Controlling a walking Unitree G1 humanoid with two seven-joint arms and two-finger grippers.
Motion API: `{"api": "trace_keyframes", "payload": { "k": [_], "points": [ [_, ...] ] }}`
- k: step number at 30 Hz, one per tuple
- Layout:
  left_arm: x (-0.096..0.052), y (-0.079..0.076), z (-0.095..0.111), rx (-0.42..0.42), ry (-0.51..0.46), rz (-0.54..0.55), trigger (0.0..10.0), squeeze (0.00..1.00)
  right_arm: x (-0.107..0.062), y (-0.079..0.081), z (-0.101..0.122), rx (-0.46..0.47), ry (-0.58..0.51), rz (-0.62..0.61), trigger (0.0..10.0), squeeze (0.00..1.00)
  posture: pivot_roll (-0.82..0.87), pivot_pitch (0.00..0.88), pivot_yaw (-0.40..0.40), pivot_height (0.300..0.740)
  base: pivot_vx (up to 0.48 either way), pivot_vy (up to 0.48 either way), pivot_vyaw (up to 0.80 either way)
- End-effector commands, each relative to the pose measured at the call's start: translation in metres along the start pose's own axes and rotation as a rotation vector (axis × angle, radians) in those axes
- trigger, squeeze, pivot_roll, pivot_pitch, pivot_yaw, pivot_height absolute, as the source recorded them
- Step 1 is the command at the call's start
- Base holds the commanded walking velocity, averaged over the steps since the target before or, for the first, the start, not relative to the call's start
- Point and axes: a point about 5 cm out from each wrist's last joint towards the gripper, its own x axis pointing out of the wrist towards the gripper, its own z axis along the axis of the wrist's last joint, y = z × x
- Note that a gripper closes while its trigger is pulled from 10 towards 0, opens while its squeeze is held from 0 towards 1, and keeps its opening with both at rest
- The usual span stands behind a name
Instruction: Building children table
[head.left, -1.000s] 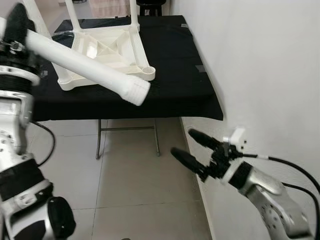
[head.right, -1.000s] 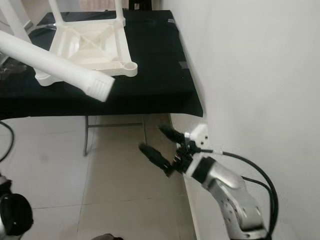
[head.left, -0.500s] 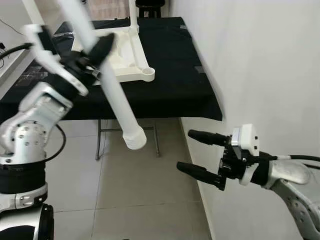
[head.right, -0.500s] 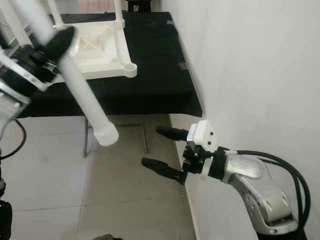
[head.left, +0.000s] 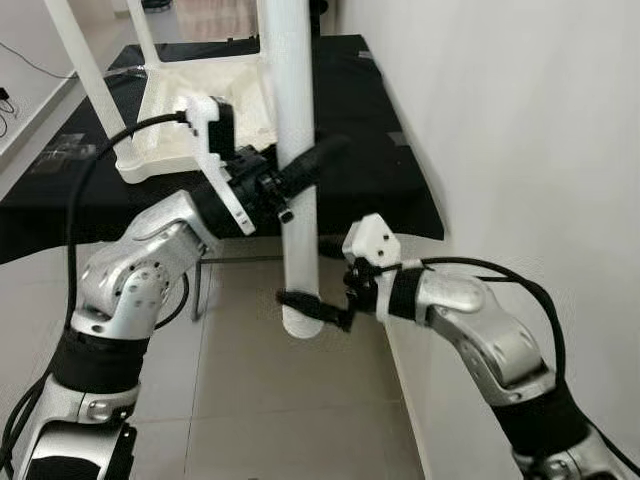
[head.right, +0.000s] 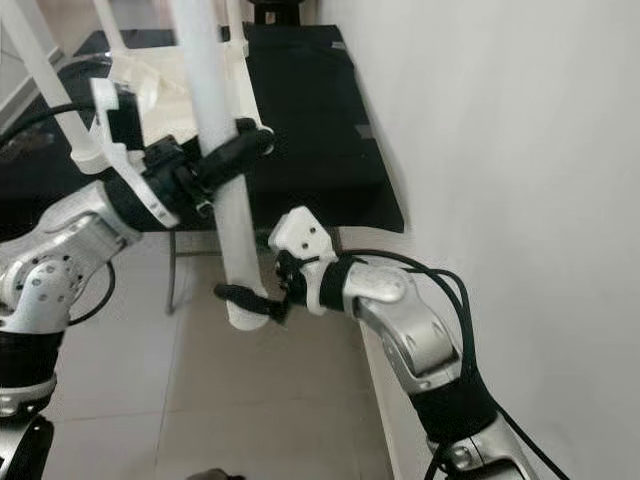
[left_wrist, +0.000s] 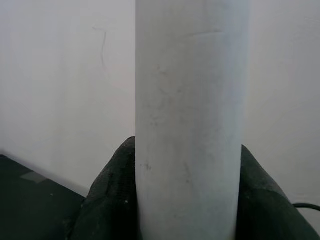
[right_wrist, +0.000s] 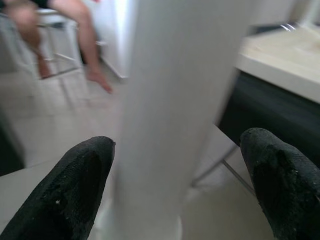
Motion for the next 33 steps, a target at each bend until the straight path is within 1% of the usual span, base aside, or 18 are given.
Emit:
{"api": "trace_keyframes", "payload": {
  "k": [1,4,9,11,12,13,16,17,18,19,20,21,23,24,25,27,33],
  "points": [
    [0.005,-0.006,0.001,0.011,-0.020,-0.048,0.0,0.00,0.003,-0.001,-0.003,0.014,0.022,-0.017,10.0,0.00,0.02,0.098,-0.001,0.740,0.000,0.000,0.00],
    [0.009,-0.010,0.000,0.011,-0.027,-0.089,0.0,0.00,0.007,0.002,-0.001,0.068,-0.003,-0.005,10.0,0.00,0.01,0.099,0.003,0.740,0.000,0.000,0.00],
    [0.012,-0.013,-0.001,0.052,-0.029,-0.134,0.0,0.00,0.016,0.007,0.005,0.126,-0.044,0.013,10.0,0.00,0.01,0.095,0.005,0.740,0.000,0.000,0.00],
    [0.013,-0.013,-0.002,0.062,-0.028,-0.138,0.0,0.00,0.019,0.007,0.006,0.134,-0.056,0.013,10.0,0.00,0.01,0.095,0.005,0.740,0.000,0.000,0.00],
    [0.015,-0.011,-0.004,0.084,-0.029,-0.142,0.0,0.00,0.028,0.009,0.009,0.121,-0.077,-0.010,10.0,0.00,0.01,0.094,0.007,0.740,0.000,0.000,0.00],
    [0.015,-0.011,-0.004,0.084,-0.029,-0.142,0.0,0.00,0.028,0.009,0.009,0.121,-0.077,-0.010,10.0,0.00,0.01,0.094,0.007,0.740,0.000,0.000,0.00],
    [0.019,-0.013,-0.008,0.117,-0.026,-0.152,0.0,0.00,0.038,0.010,0.011,0.111,-0.085,-0.045,10.0,0.00,0.01,0.094,0.007,0.740,0.000,0.000,0.00],
    [0.019,-0.013,-0.008,0.117,-0.026,-0.152,0.0,0.00,0.038,0.010,0.011,0.111,-0.085,-0.045,10.0,0.00,0.01,0.094,0.007,0.740,0.000,0.000,0.00],
    [0.021,-0.015,-0.010,0.119,-0.030,-0.160,0.0,0.00,0.042,0.007,0.013,0.114,-0.099,-0.084,10.0,0.00,0.01,0.092,0.008,0.740,0.000,0.000,0.00],
    [0.021,-0.015,-0.010,0.119,-0.030,-0.160,0.0,0.00,0.042,0.007,0.013,0.114,-0.099,-0.084,10.0,0.00,0.01,0.092,0.008,0.740,0.000,0.000,0.00],
    [0.023,-0.017,-0.010,0.118,-0.032,-0.163,0.0,0.00,0.043,0.005,0.015,0.118,-0.110,-0.112,4.3,0.00,0.02,0.093,0.007,0.740,0.000,0.000,0.00],
    [0.024,-0.018,-0.011,0.118,-0.035,-0.166,0.0,0.00,0.044,0.002,0.016,0.122,-0.122,-0.140,0.0,0.00,0.02,0.093,0.006,0.740,0.000,0.000,0.00],
    [0.024,-0.018,-0.012,0.118,-0.036,-0.168,0.0,0.00,0.044,0.000,0.017,0.124,-0.128,-0.155,0.0,0.00,0.02,0.093,0.006,0.740,0.000,0.000,0.00],
    [0.025,-0.019,-0.012,0.111,-0.048,-0.166,0.0,0.00,0.043,-0.007,0.019,0.127,-0.142,-0.207,0.0,0.00,0.02,0.093,0.006,0.740,0.000,0.000,0.00],
    [0.025,-0.019,-0.012,0.111,-0.048,-0.166,0.0,0.00,0.043,-0.007,0.019,0.127,-0.142,-0.207,0.0,0.00,0.02,0.093,0.006,0.740,0.000,0.000,0.00],
    [0.027,-0.019,-0.012,0.111,-0.060,-0.166,0.0,0.00,0.043,-0.012,0.021,0.127,-0.154,-0.238,0.0,0.00,0.02,0.093,0.005,0.740,0.000,0.000,0.00],
    [0.029,-0.019,-0.010,0.099,-0.097,-0.155,0.0,0.00,0.042,-0.015,0.020,0.118,-0.160,-0.267,0.0,0.00,0.02,0.091,0.006,0.740,0.000,0.000,0.00]
  ]
}}
